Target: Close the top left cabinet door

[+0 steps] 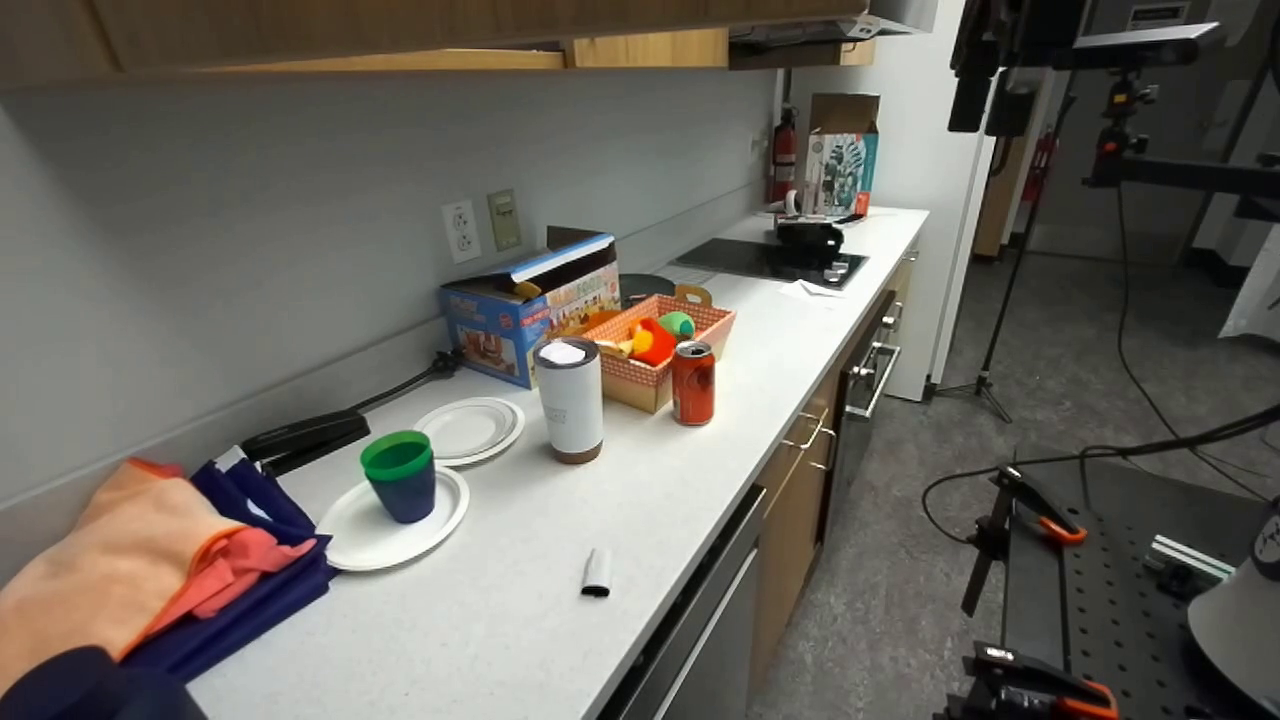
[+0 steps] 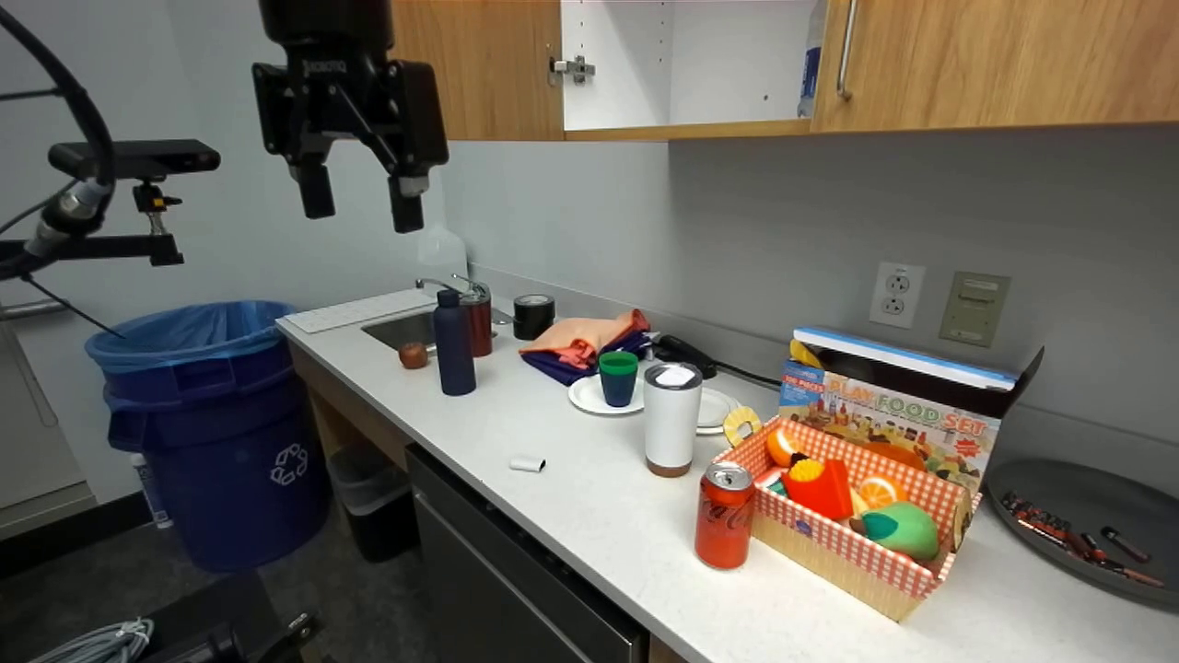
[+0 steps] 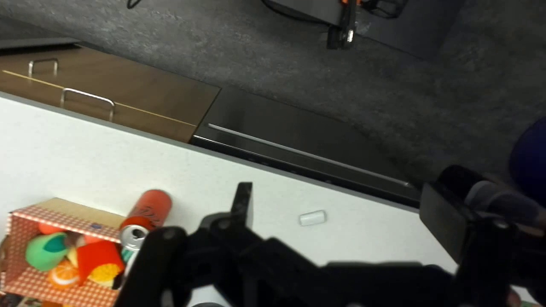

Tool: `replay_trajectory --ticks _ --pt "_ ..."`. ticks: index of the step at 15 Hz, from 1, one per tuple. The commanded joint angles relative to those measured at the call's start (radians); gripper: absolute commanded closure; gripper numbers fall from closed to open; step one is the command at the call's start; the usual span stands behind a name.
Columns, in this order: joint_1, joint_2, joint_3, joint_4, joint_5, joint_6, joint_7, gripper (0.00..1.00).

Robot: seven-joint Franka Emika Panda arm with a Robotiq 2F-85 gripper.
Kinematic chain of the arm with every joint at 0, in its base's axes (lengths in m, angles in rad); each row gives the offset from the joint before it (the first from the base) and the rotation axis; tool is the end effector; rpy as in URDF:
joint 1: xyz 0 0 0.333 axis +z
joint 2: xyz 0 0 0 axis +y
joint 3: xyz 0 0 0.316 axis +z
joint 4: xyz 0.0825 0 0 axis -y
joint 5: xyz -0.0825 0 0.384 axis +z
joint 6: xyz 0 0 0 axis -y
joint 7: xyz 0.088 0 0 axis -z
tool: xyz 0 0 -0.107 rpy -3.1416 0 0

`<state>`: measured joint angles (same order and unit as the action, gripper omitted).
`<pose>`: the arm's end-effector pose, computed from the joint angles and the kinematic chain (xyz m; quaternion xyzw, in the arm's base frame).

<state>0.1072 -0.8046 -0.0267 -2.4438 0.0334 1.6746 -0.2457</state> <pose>0.3089 0.0263 0.5638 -0.9858 -0.1647 -0.0196 0.0248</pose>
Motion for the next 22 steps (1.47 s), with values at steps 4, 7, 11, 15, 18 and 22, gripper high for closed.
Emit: replay_trajectory --ticks 4,7,11,15,18,22 --pt "0.143 -0.031 0.087 0.035 0.099 -0.016 -0.031 0.00" --pt "0.185 -0.029 0.120 0.055 0.127 0.025 -0.034 0.00" --pt "0.220 -0.051 0.144 0.061 0.140 0.138 -0.039 0.00" --pt "0.246 -0.078 0.145 0.055 0.149 0.267 -0.035 0.00" --pt "0.264 -0.095 0.140 0.042 0.166 0.362 -0.034 0.00" --pt "0.278 -0.111 0.139 0.002 0.185 0.557 -0.031 0.00"
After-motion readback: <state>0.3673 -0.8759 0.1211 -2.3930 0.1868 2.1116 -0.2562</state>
